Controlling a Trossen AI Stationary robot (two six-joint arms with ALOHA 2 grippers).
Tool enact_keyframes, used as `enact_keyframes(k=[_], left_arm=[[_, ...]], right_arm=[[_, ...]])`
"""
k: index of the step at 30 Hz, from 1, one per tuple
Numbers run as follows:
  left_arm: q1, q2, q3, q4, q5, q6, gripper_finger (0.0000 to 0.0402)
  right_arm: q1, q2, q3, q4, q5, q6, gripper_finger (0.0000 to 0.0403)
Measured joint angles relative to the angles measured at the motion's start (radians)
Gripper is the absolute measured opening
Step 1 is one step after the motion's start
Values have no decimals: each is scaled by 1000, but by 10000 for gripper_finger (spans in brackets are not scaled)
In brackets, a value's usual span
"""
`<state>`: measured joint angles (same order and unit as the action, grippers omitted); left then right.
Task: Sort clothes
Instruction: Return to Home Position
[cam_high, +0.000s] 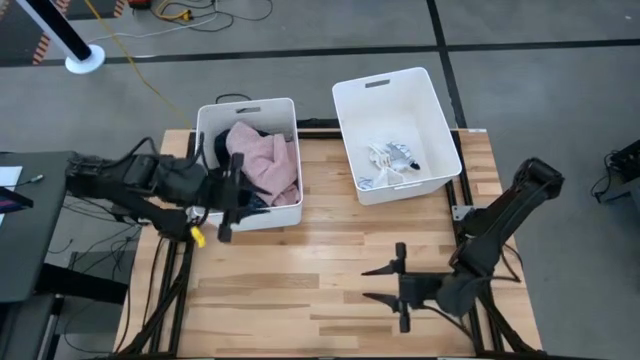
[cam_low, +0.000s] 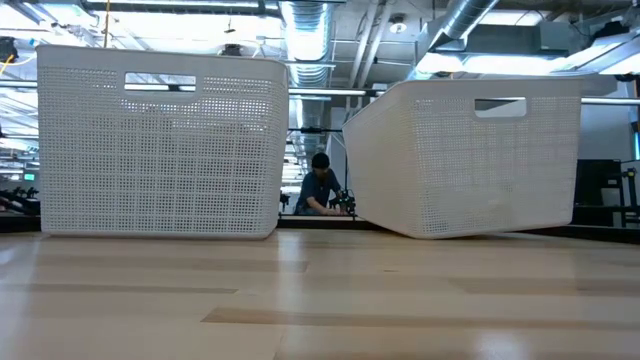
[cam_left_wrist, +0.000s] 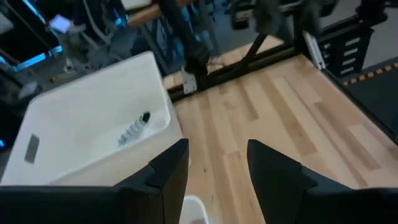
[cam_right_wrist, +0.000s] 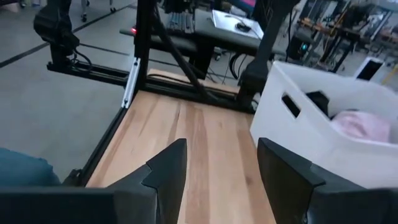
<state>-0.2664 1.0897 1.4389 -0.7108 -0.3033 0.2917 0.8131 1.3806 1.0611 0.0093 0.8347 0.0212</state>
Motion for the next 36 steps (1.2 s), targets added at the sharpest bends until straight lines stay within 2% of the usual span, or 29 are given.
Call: enact_keyframes(k=[20,26,36], left_arm=[[-527,9,-7,83,-489,22,157],[-619,-17,-127,227,-611,89,157],[-677,-157,-396,495,-639,120,157]], right_arm=[[37,-155,0,-2,0,-260,209],[38,-198,0,-1,0,-317,209],[37,-280,0,-24,-3,-370,209]])
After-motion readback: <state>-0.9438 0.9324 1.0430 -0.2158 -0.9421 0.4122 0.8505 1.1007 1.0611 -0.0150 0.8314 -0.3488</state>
